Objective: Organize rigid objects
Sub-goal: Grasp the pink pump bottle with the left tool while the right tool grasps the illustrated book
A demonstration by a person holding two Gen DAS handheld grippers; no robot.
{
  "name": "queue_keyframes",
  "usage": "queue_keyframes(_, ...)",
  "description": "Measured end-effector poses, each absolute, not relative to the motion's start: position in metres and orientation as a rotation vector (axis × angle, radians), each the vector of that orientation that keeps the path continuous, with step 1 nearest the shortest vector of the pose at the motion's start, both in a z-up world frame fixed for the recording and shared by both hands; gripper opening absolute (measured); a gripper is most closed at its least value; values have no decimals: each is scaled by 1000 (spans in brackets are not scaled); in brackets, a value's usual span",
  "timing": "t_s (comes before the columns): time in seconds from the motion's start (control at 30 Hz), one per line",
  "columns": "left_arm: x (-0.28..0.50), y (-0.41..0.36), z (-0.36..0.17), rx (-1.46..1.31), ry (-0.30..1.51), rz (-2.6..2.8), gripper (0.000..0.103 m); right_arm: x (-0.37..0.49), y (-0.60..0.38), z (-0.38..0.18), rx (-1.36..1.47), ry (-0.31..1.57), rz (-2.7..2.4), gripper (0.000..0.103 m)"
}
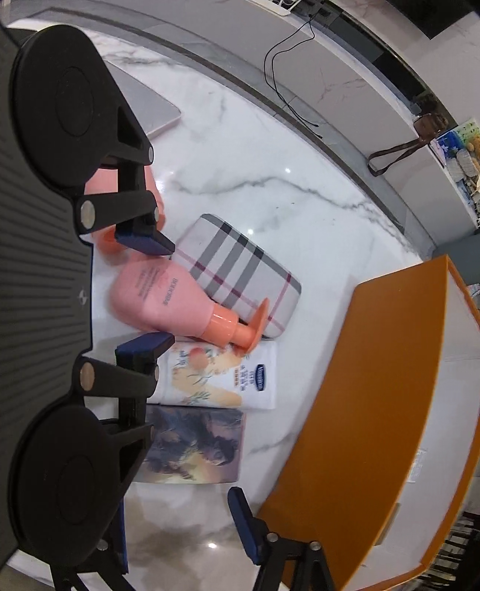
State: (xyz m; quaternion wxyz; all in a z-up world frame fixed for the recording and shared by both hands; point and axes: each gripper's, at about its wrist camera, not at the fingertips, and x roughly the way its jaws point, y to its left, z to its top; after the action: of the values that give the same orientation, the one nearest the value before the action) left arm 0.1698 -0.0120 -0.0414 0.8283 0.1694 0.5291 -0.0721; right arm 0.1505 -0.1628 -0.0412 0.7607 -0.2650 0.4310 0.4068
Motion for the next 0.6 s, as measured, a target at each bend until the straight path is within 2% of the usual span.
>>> queue_keyframes(0.47, 152, -8, -35, 266, 1136, -76, 48, 179, -181, -56, -120, 1116, 708, 74)
queue_keyframes(0.53, 150, -5, -33, 246, 1152, -66, 46, 182, -183, -60, -29, 1146, 671, 76)
queue_keyframes(0.6, 148, -3, -31, 230, 1164, -61, 42, 182, -182, -63, 24, 1154, 661, 81)
